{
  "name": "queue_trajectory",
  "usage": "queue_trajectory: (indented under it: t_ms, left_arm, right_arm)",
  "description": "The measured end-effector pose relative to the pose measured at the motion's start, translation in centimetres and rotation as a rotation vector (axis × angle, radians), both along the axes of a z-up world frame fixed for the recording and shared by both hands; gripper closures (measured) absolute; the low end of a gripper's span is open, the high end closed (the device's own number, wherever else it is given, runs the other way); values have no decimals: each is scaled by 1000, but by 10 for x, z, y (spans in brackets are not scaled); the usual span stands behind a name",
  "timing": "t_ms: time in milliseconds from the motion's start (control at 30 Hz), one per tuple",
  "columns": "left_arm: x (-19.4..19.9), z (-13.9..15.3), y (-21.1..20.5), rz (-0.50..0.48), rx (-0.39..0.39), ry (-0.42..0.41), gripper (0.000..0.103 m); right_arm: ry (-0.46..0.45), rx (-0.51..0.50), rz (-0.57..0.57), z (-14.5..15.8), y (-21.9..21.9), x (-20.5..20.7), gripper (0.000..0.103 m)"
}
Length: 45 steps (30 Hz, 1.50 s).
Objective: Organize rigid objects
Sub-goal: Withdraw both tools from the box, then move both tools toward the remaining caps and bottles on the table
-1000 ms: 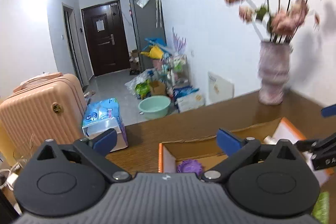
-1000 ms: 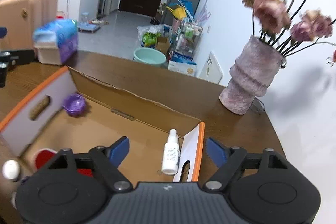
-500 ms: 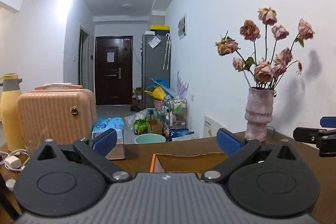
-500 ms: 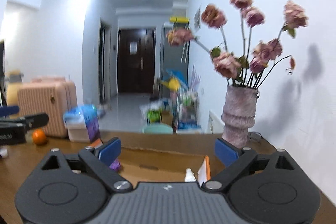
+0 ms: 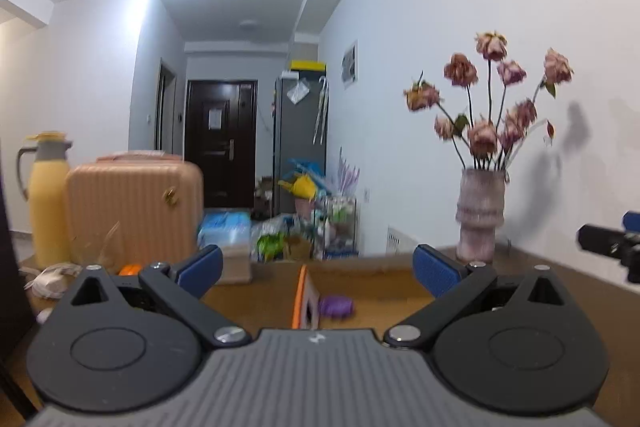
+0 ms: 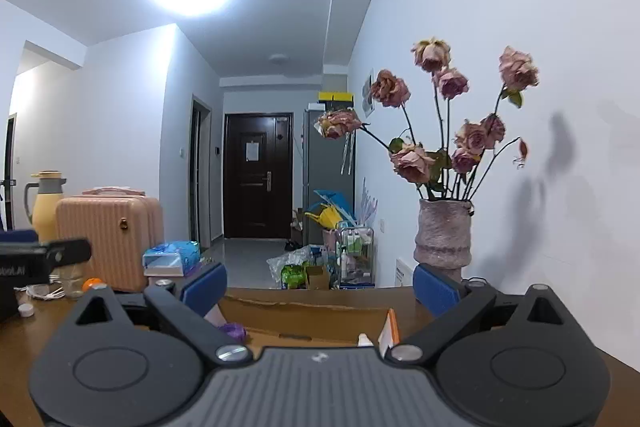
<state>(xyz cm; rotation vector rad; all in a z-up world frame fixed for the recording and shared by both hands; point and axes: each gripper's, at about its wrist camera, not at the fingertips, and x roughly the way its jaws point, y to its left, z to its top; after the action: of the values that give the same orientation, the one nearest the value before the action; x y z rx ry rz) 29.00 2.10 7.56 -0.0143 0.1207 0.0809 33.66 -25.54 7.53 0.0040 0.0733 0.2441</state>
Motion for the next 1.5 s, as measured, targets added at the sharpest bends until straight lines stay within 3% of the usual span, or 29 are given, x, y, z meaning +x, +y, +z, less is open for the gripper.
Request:
queue_trajectory:
  t_ms: [133,267,467,600,767,933,1100,1200,1333,1433,1500]
  left_arm:
    - [-54,-10,13,10,-25,33,0]
    - [-134,-14,22,8,-51,-34,0]
    - [-222,-32,21,26,91,-63,0]
    - [-243,-33,20,19,129,-74,0]
    - [-233,-31,20,23,101,-63,0]
    - [-211,-43,16,5,82,3,0]
    - [-163,-58,9,-20,43,91,0]
    - [-125,-61,6,-40,-32,142,0]
    - [-76,-63,-1,-93,-123,214,0]
    - [-37,-67,-12,-128,-175,276,18]
    - [-9,-71,-20,-173,-231,318,31]
  right_arm:
    - [1,8,-3,-16,-9,-50,2]
    - [-12,20,5,-34,-20,-116,0]
    - [-2,-1,-39,-53,-29,-200,0]
    - [-3,-43,-17,-55,-29,-235,0]
    - [-27,-76,-37,-52,-31,-246,0]
    - [40,-27,-6,-59,-33,-223,0]
    - [98,-24,2,-67,-24,-180,4]
    - [153,-12,25,-70,-19,-141,9]
    - [233,9,91,-69,-12,-85,26]
    - [312,12,164,-69,-4,-31,43]
    - [359,21,197,-71,1,3,47]
